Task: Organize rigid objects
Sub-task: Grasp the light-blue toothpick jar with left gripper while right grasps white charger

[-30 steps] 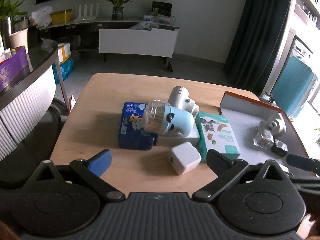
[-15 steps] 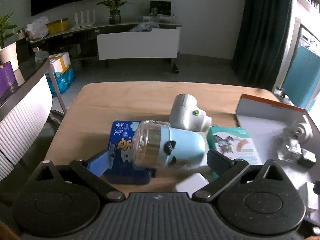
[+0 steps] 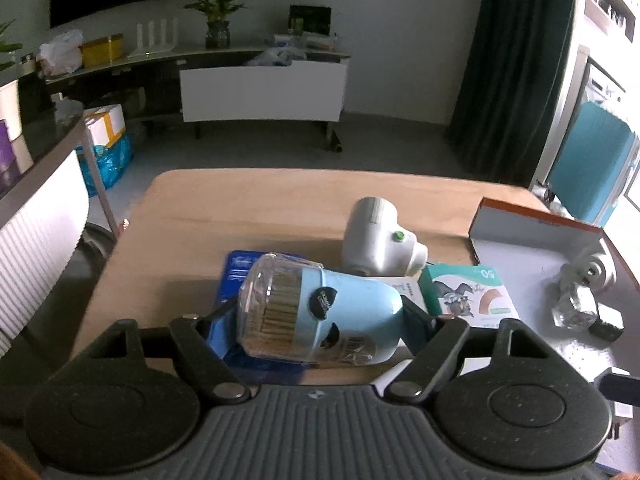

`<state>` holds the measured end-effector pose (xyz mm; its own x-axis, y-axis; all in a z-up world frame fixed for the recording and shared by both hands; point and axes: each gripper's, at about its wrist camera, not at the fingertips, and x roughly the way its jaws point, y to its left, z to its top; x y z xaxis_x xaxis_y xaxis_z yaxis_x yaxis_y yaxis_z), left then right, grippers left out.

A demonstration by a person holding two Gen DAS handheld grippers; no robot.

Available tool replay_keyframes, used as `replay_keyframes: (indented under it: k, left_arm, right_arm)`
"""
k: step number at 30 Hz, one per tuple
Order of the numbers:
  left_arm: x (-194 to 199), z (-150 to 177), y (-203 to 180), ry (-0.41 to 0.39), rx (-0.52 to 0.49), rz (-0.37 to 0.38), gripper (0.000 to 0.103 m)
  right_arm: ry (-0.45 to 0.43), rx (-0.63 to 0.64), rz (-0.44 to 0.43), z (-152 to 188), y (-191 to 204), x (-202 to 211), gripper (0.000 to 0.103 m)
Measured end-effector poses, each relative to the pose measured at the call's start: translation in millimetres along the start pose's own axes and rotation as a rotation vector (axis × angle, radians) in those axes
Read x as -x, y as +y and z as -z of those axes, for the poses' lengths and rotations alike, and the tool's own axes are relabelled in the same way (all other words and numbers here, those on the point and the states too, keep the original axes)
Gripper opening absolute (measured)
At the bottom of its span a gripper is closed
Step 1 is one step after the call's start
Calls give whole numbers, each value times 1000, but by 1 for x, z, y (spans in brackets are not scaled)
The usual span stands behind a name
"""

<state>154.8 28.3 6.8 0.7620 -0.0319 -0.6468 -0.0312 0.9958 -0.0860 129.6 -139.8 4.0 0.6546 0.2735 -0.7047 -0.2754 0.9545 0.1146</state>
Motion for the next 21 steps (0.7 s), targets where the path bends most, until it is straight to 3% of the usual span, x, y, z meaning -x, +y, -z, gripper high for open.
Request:
replay_keyframes:
  k: [10,17,21]
  left_arm:
    - [43,11,38,-23,55,-48,81]
    - [53,19,51,-32,97,-58,81]
    - [56,22,53,-39,106,-42,81]
  right_arm:
    - [38,128,-176,-10,48,-30,101]
    - [71,183,-179,-15,65,-62,97]
    - [109,164,-162,-17,58,-81,87]
